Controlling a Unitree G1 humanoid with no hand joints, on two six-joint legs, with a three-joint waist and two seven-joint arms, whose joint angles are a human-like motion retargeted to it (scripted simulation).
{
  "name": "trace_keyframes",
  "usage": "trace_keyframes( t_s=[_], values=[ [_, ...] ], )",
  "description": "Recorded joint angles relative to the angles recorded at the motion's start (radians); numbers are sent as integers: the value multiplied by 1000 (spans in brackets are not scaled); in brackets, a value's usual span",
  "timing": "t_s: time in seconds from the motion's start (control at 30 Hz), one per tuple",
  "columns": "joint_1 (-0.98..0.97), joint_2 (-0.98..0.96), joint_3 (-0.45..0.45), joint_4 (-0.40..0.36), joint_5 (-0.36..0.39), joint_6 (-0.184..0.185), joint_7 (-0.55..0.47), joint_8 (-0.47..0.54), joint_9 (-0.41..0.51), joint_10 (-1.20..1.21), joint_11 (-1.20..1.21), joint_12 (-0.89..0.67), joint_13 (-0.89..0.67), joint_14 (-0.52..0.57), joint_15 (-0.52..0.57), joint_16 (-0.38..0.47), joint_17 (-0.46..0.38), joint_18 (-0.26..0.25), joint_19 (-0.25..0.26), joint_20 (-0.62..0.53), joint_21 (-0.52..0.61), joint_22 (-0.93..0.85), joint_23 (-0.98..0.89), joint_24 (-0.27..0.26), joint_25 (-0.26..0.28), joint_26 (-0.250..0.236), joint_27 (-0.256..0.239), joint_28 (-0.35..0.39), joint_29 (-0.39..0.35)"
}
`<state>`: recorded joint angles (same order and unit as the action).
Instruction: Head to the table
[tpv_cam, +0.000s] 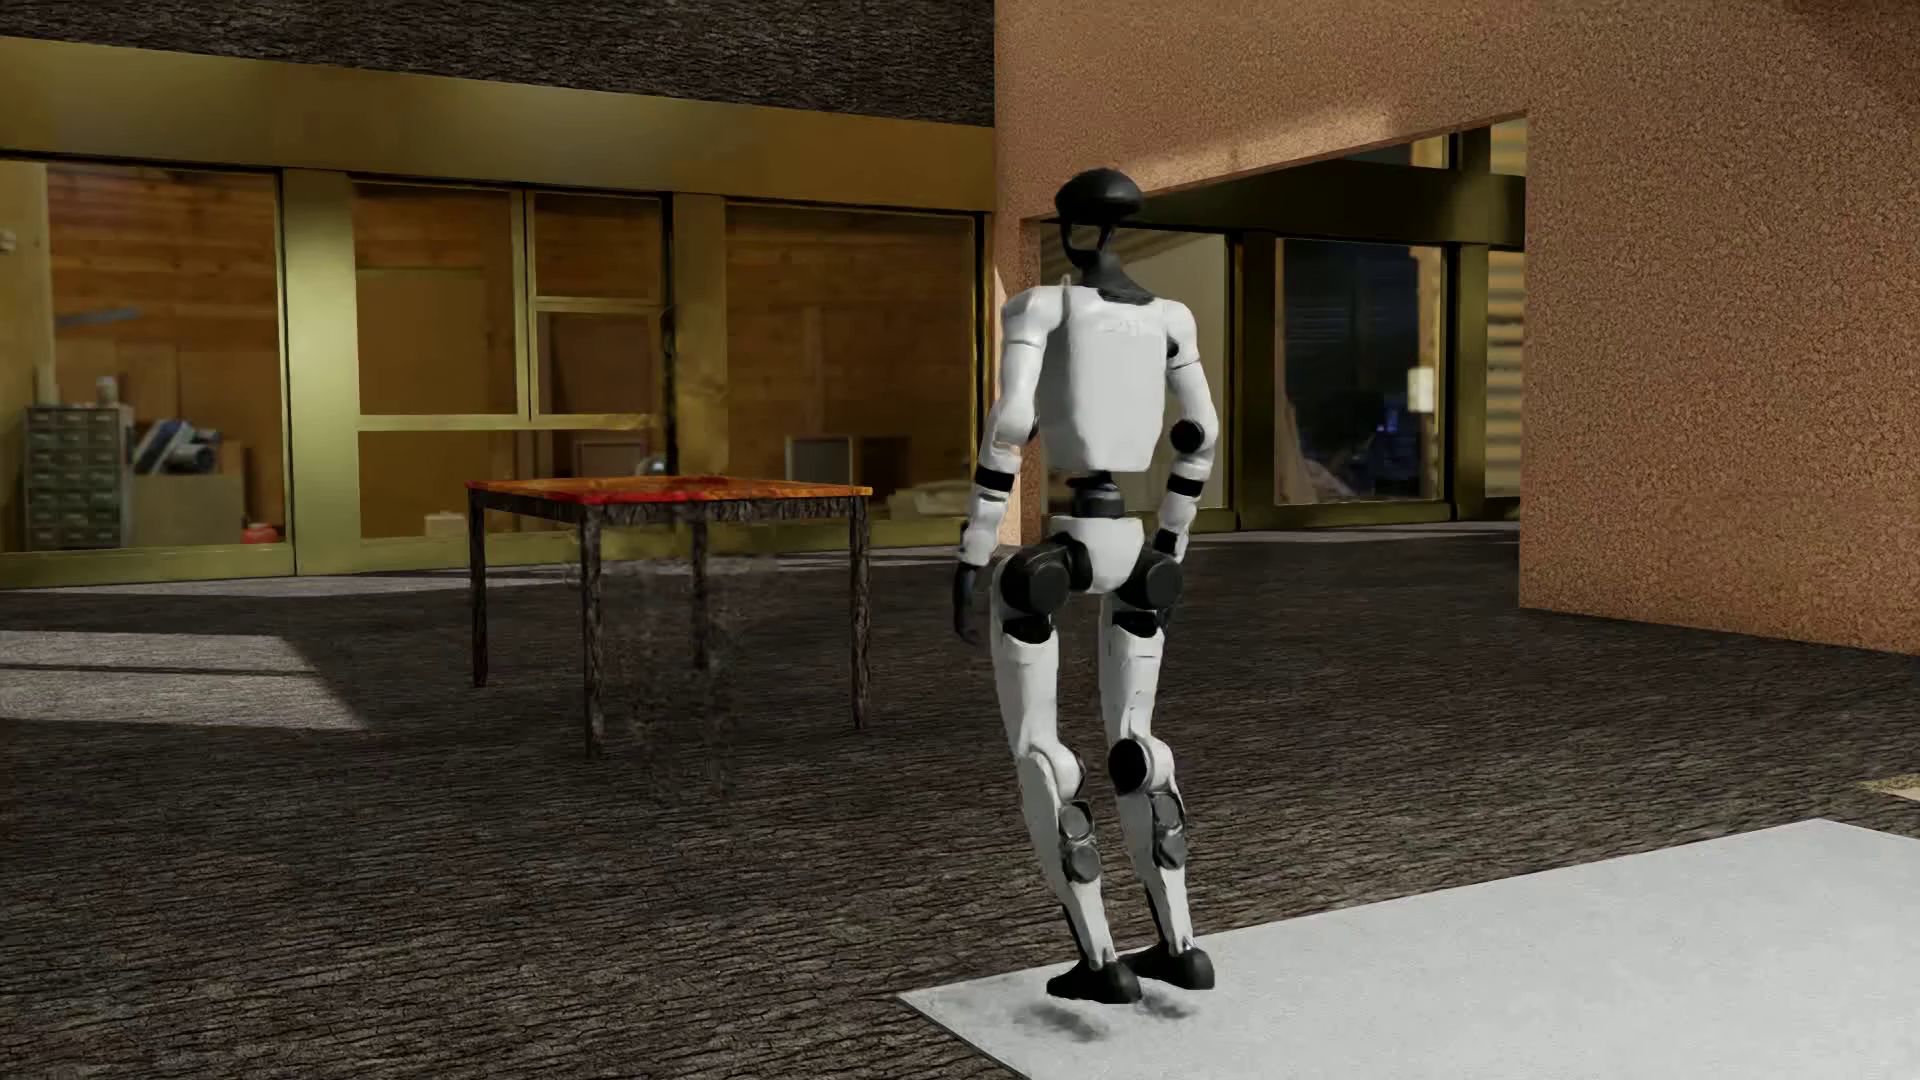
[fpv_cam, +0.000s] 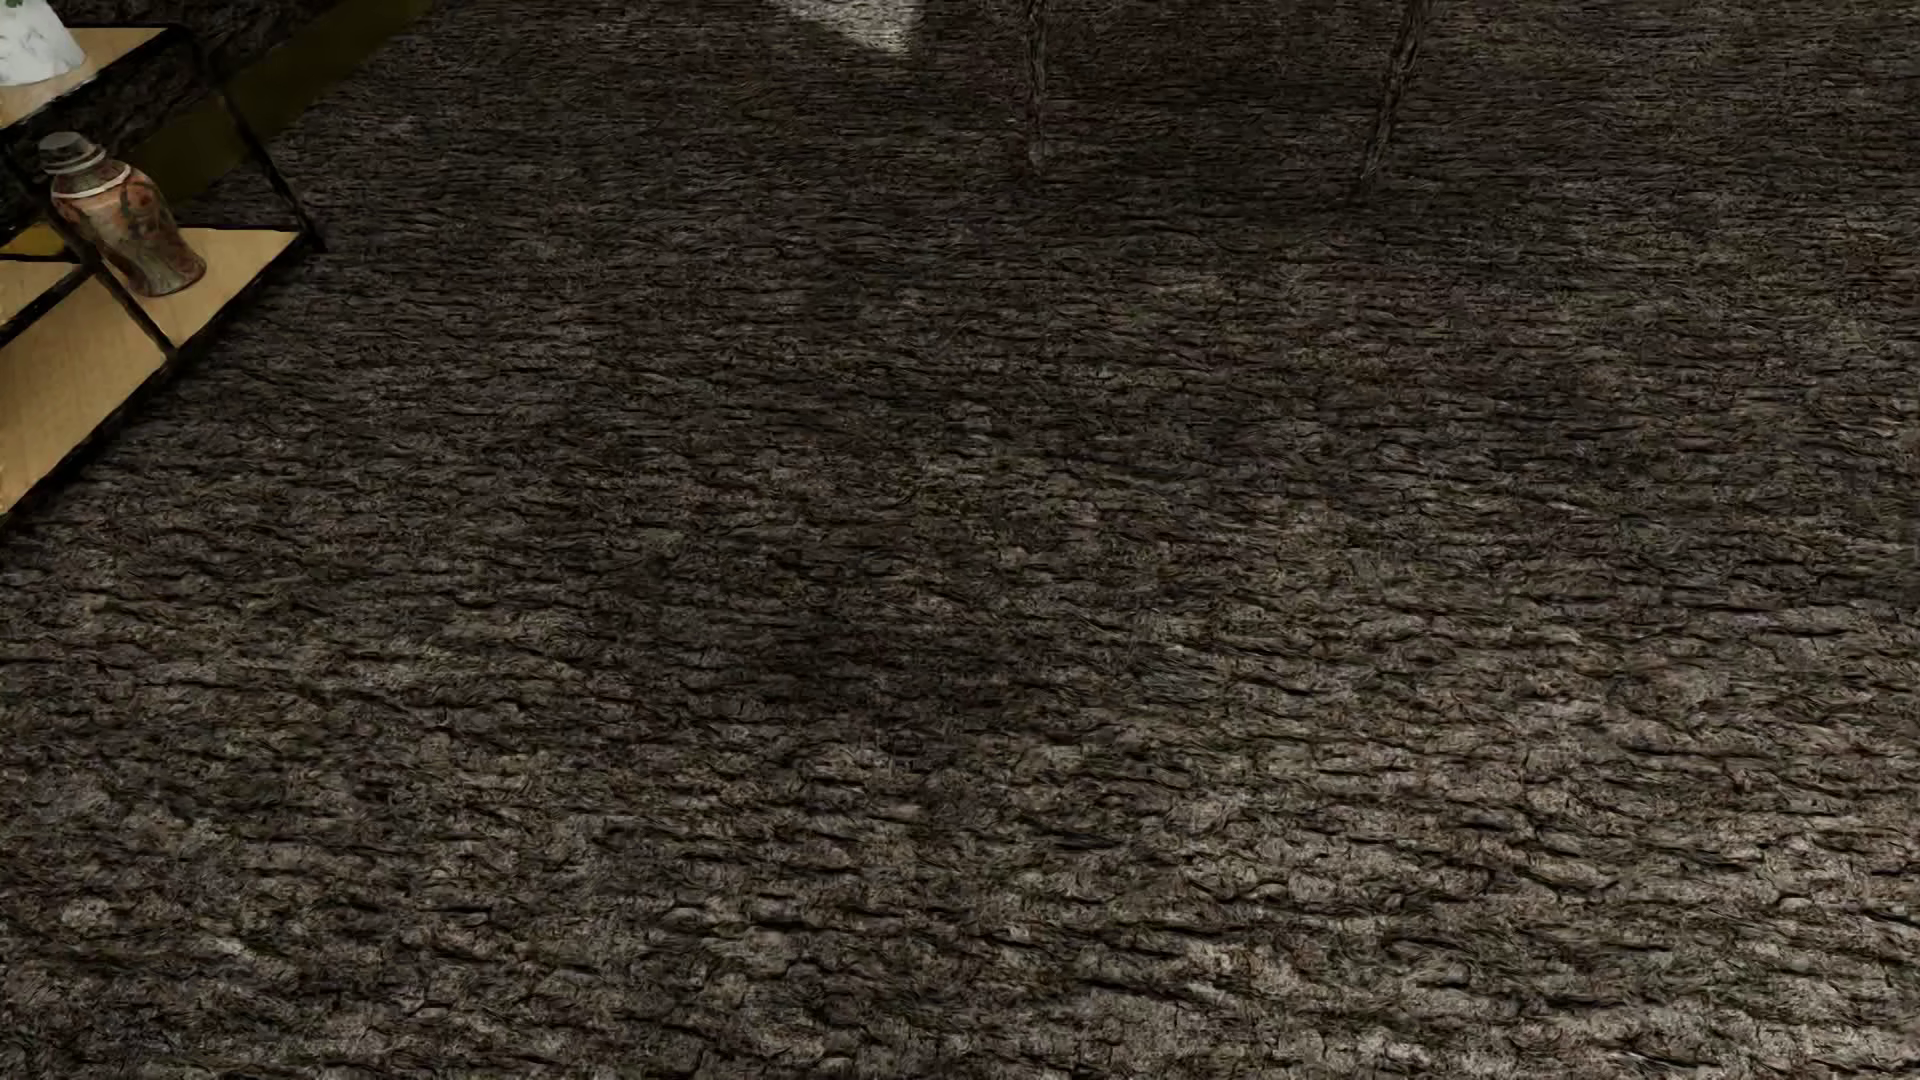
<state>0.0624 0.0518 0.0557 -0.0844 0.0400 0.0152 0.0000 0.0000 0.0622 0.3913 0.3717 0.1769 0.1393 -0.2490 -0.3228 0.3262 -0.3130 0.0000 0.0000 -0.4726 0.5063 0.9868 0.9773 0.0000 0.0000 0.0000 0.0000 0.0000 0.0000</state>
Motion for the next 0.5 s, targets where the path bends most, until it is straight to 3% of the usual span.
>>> trace_keyframes(
  t_s=[0.4, 0.5],
  values=[
    [-30, -15, -6, 11, 24, 10, 0, 0, -9, 37, -17, 41, 48, -66, -27, 10, -8, 0, 0, 29, 13, -28, 24, 0, 0, 0, 0, 0, 0],
    [-125, -4, 17, 13, 38, 9, 0, 0, 15, 215, -1, 57, 58, 0, -21, 19, -11, 0, 0, 48, 33, -36, 48, 0, 0, 0, 0, 0, 0]
  ],
)
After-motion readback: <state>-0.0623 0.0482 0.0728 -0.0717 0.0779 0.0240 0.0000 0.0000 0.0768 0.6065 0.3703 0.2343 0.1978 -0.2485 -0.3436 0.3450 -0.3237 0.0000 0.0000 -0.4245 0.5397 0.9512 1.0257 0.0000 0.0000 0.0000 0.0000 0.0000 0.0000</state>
